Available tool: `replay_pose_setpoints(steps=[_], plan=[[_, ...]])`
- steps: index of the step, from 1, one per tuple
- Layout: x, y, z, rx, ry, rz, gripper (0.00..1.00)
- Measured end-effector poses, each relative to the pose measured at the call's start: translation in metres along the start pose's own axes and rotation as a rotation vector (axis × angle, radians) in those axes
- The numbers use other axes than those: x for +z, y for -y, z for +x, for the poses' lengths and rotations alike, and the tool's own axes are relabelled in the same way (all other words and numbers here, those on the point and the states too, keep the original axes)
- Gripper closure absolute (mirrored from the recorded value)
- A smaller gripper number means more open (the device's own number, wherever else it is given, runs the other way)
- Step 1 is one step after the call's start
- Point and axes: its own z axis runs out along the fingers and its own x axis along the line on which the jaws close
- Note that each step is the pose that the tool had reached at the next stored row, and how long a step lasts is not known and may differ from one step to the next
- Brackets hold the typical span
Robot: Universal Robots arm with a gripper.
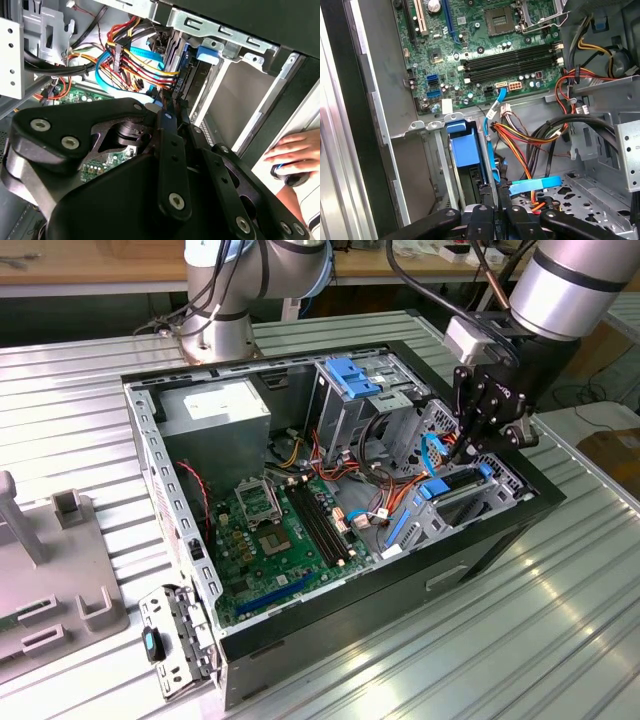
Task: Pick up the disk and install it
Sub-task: 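Insert the first disk wire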
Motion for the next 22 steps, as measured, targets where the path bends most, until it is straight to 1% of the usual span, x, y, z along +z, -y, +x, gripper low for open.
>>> replay_pose_setpoints(steps=[2,4,6,12,22], plan=[[-0.0001,0.0,0.0,0.0,-0.0002,0.0,0.84],[0.0004,-0.0026,0.0007,0.0,0.0001,0.001,0.84],[0.0004,-0.003,0.0007,0.0,0.0002,0.001,0.84],[0.0005,-0.0036,0.0018,0.0,0.0002,0.0015,0.84],[0.0033,-0.0033,0.0032,0.007,0.0003,0.0014,0.84]])
